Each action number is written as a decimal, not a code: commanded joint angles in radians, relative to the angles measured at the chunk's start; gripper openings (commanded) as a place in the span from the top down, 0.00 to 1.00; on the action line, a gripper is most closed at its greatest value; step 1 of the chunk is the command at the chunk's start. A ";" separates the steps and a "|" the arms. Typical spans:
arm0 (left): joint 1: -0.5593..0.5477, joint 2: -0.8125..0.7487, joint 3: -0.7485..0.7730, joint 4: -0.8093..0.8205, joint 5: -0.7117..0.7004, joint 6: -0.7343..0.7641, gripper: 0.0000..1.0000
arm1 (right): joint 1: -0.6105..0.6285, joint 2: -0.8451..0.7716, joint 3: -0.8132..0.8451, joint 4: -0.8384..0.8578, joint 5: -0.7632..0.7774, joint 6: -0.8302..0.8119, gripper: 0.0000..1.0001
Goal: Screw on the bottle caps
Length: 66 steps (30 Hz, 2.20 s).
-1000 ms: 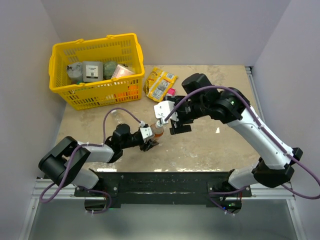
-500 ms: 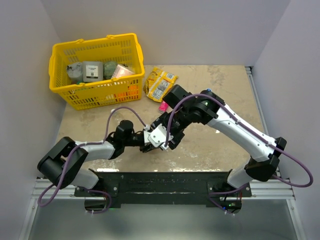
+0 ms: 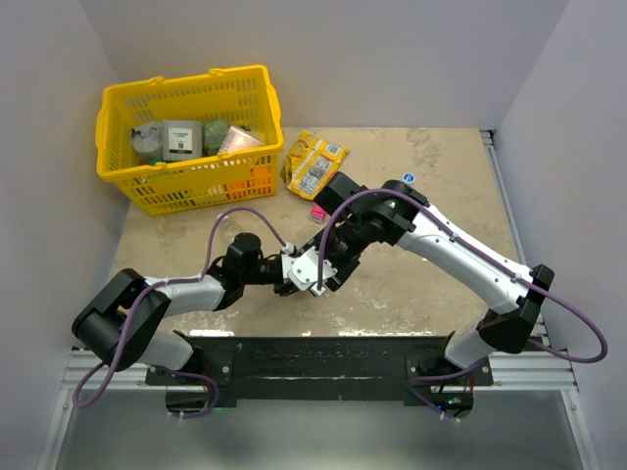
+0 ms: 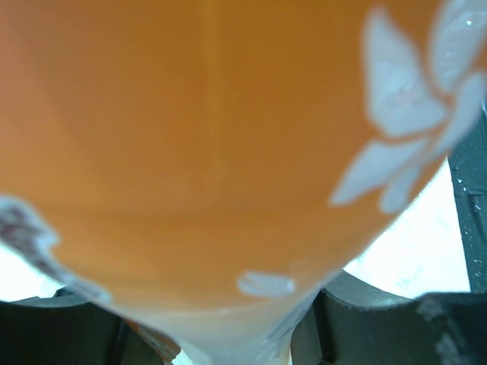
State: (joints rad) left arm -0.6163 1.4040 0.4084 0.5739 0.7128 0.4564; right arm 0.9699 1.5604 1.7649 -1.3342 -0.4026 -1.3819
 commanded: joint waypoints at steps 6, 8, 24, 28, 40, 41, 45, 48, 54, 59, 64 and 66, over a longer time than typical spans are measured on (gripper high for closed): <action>0.004 -0.017 0.033 0.061 0.036 0.011 1.00 | 0.004 -0.028 -0.056 -0.002 0.080 0.032 0.54; 0.004 -0.017 0.033 0.061 0.045 0.019 1.00 | 0.004 -0.043 -0.085 0.030 0.096 0.032 0.54; 0.006 -0.022 0.012 0.135 -0.044 -0.039 1.00 | 0.003 0.001 -0.036 0.014 0.151 0.180 0.76; 0.006 -0.022 0.010 0.161 -0.116 -0.073 1.00 | 0.003 0.039 -0.001 -0.023 0.117 0.285 0.81; -0.016 -0.019 0.036 0.290 -0.616 -0.266 1.00 | -0.054 0.135 -0.015 0.095 0.063 0.954 0.80; -0.016 -0.014 0.040 0.282 -0.615 -0.268 1.00 | -0.053 0.145 0.019 0.093 0.089 0.969 0.75; -0.014 -0.007 0.023 0.238 -0.557 -0.257 1.00 | -0.072 0.156 0.157 0.029 0.203 0.922 0.49; -0.014 -0.014 0.001 0.190 -0.495 -0.236 1.00 | -0.126 0.141 0.232 -0.025 0.300 0.847 0.39; 0.001 -0.043 -0.029 0.112 -0.285 -0.179 1.00 | -0.181 0.028 0.206 -0.045 0.175 0.448 0.36; 0.006 -0.054 0.009 0.000 -0.118 -0.065 1.00 | -0.119 -0.129 0.018 0.104 0.061 0.152 0.25; 0.004 -0.059 0.053 -0.078 -0.056 0.008 1.00 | -0.042 -0.089 0.018 0.043 0.002 0.055 0.26; 0.006 -0.059 0.059 -0.091 -0.052 0.021 1.00 | -0.028 -0.066 0.033 0.011 -0.011 0.026 0.26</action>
State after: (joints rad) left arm -0.6155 1.3739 0.4118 0.5182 0.5762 0.3981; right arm 0.9253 1.4288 1.7935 -1.2808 -0.3386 -1.2129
